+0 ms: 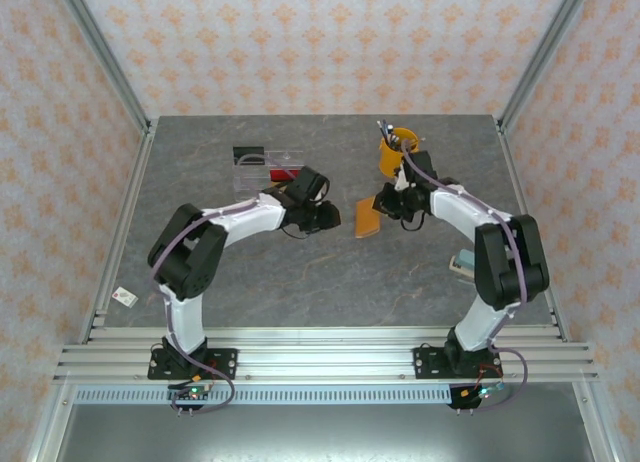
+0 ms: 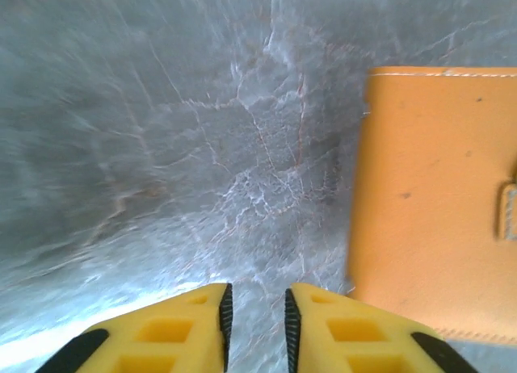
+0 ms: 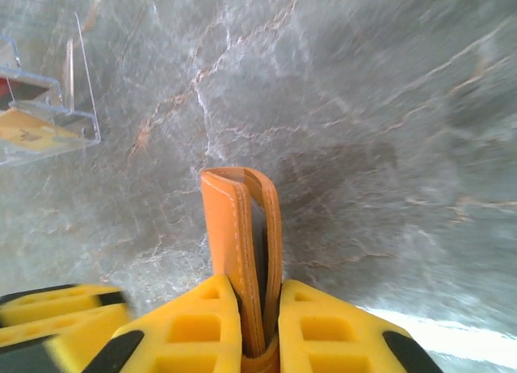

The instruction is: Take the credit cards out of the card holder

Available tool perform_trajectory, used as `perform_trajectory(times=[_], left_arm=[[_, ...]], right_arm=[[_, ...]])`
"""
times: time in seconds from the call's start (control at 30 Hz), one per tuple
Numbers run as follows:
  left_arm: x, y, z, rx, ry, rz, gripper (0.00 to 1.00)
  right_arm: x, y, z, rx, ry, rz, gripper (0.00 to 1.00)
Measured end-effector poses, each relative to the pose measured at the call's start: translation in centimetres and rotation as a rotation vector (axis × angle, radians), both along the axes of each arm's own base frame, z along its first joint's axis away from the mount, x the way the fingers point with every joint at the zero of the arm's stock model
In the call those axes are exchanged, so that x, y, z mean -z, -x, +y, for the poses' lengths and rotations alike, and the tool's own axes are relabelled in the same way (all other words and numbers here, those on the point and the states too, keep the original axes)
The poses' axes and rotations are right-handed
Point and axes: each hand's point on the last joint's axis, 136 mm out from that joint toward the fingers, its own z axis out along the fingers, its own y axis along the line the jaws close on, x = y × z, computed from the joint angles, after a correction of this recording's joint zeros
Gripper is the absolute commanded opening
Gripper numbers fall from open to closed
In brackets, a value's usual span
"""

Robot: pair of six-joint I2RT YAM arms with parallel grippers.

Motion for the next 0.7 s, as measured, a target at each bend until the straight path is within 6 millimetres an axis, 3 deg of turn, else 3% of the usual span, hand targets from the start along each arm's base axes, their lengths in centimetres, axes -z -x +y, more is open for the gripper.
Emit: perform_trajectory(times=[0.13, 0.23, 0.4, 0.57, 0.7], left_arm=[[-4.8, -0.9, 4.3, -0.089, -0.14, -0.131, 0.42], [-7.4, -1.0, 8.0, -0.164, -0.24, -0.199, 0.49], [-9.7, -0.7, 13.4, -0.296, -0.391, -0.258, 0.54], [-11.1, 0.8, 17.9, -0.431, -0.483, -0.311, 0.68], [-11.7, 2.0, 20.8, -0.53, -0.519, -0.328, 0.81]], right_arm=[[-2.6, 0.8, -1.4, -0.008, 0.191, -0.06, 0.08], [-3.4, 1.9, -2.0, -0.02, 0.343, -0.078, 0.08], [-3.7, 2.8, -2.9, -0.036, 0.637, -0.095, 0.06], [-1.9, 2.3, -1.8, -0.081, 0.871, -0.086, 0.09], [1.3, 2.8, 0.8, -0.162, 0.87, -0.027, 0.31]])
